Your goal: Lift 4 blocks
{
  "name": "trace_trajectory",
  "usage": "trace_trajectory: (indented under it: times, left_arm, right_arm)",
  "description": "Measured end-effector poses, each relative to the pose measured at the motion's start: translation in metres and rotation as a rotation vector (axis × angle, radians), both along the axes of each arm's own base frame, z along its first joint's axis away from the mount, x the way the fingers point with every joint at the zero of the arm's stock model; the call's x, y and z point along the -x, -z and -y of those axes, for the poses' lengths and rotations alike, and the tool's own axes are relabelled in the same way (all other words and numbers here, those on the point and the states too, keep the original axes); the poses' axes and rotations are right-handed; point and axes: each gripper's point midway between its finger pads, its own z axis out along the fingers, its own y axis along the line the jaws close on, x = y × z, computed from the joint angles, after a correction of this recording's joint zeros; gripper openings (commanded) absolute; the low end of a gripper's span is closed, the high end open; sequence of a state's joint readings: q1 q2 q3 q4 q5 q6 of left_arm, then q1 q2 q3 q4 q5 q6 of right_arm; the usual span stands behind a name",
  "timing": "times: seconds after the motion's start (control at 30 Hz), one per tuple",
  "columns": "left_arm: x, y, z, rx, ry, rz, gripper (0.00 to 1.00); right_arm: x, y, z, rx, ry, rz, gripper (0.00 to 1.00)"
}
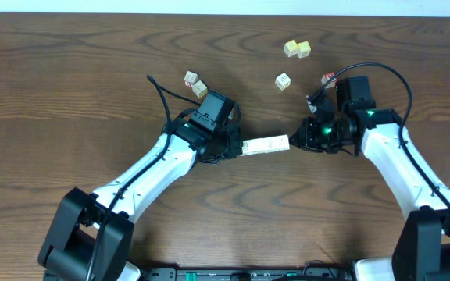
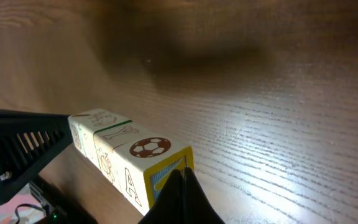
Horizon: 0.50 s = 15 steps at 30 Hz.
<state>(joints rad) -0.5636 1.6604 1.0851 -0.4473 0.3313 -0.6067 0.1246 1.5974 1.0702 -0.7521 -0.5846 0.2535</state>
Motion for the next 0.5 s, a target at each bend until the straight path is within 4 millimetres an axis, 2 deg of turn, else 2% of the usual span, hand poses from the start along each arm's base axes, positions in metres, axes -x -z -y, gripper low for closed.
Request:
trace_trajectory:
  times: [0.23,0.5]
  left_arm:
    - [0.003,0.0,-0.002,-0.008,0.0,-0.013,0.07]
    - [0.004,-0.014,-0.002,0.01,0.0,0.017,0.07]
  right_arm:
    - [0.004,0.001,-0.002,0.002,-0.007,-0.015,0.01]
    - [0.004,0.002,-0.001,0.01,-0.002,-0.019,0.01]
